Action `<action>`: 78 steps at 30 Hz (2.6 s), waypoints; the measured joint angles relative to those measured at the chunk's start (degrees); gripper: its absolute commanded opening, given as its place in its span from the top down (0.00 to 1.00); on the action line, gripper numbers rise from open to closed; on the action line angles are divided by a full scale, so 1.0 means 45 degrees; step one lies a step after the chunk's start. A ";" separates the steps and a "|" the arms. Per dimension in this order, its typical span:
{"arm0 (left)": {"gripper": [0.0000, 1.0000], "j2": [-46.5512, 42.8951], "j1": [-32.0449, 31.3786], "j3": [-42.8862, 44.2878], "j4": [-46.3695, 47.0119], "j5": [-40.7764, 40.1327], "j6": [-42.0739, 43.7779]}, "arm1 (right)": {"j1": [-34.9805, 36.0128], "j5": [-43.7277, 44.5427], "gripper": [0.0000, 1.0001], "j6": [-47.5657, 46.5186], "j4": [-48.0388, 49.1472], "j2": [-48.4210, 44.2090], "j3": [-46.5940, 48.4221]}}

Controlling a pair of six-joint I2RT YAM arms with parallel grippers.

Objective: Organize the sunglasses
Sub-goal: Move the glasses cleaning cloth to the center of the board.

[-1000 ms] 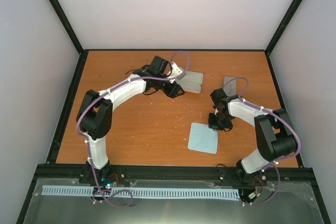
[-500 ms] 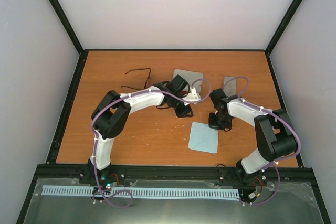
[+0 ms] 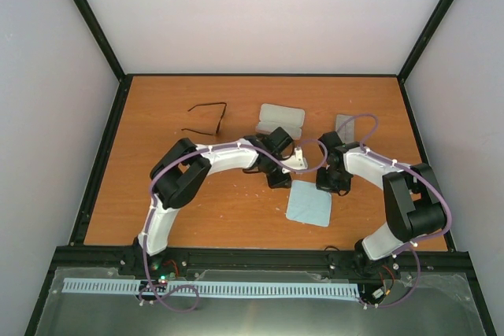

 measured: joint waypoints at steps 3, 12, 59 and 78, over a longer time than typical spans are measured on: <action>0.66 0.0078 -0.0194 0.0000 0.0024 -0.0214 0.0053 | -0.0005 0.0000 0.97 0.0000 0.0015 0.0000 0.0005; 0.66 0.0253 -0.0296 0.0170 0.0257 -0.0418 0.0029 | -0.0024 -0.0039 0.97 0.0000 0.0044 -0.0005 0.0005; 1.00 0.0821 -0.0165 0.0967 0.0733 -0.1758 -0.0019 | -0.0457 -0.1180 0.97 -0.0597 0.1399 0.1399 0.1384; 1.00 0.0976 0.1282 0.3167 0.0709 -0.2599 0.0277 | -0.1617 -0.2841 0.97 -0.1724 0.1914 0.3463 0.3905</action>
